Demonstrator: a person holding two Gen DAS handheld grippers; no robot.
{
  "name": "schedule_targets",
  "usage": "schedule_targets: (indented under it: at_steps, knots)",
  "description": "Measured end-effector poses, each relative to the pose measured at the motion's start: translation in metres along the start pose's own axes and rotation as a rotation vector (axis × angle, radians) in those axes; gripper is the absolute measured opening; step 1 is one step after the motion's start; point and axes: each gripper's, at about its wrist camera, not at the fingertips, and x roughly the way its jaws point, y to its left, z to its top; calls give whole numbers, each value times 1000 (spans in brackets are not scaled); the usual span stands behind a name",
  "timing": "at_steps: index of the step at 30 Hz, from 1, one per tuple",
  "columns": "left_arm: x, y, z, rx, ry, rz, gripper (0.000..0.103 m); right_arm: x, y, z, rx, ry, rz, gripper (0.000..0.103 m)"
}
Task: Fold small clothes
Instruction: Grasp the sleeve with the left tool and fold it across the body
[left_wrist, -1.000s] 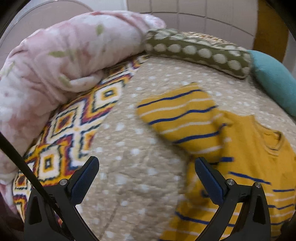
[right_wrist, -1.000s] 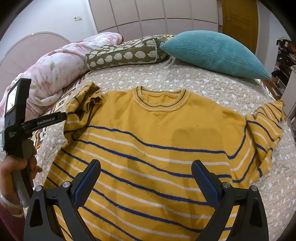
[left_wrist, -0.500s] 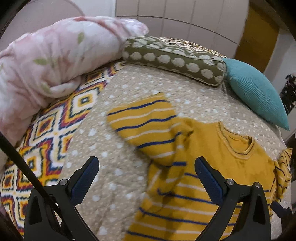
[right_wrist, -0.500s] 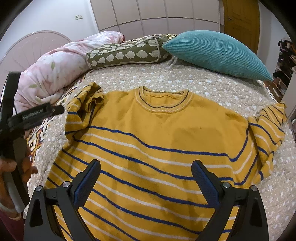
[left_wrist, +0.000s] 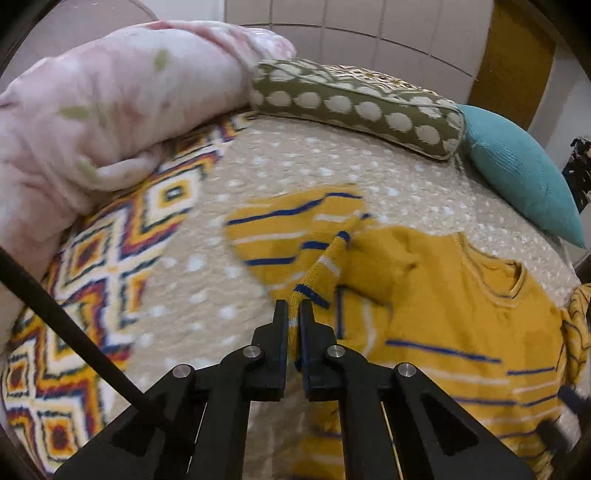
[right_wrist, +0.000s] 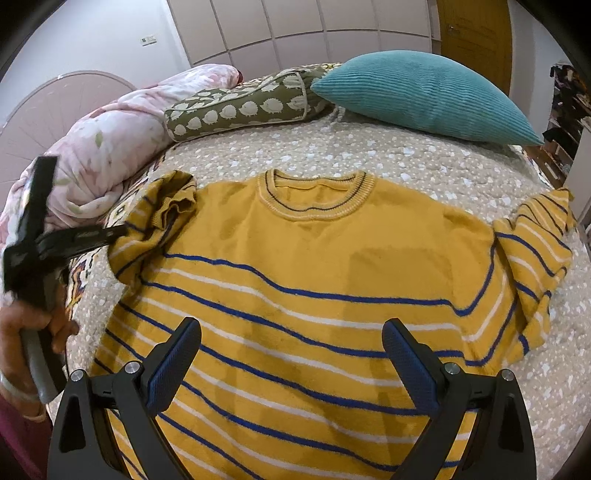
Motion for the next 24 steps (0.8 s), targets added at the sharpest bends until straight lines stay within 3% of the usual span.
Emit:
schedule_targets:
  at_steps: [6,14,21,24]
  knots:
    - [-4,37,-14,-56,18,-5,6,13,24,16,-16,9,65,100]
    - [-10,35,-18,-32,2,1,6,49,66,51,-17,29,204,89]
    - [-6,40,-19,-38,12,-6,6,93,95,89,9,10,243,88]
    - [-3,42,-20,-39,16,-10,6,123,105,100,21,55,268,88]
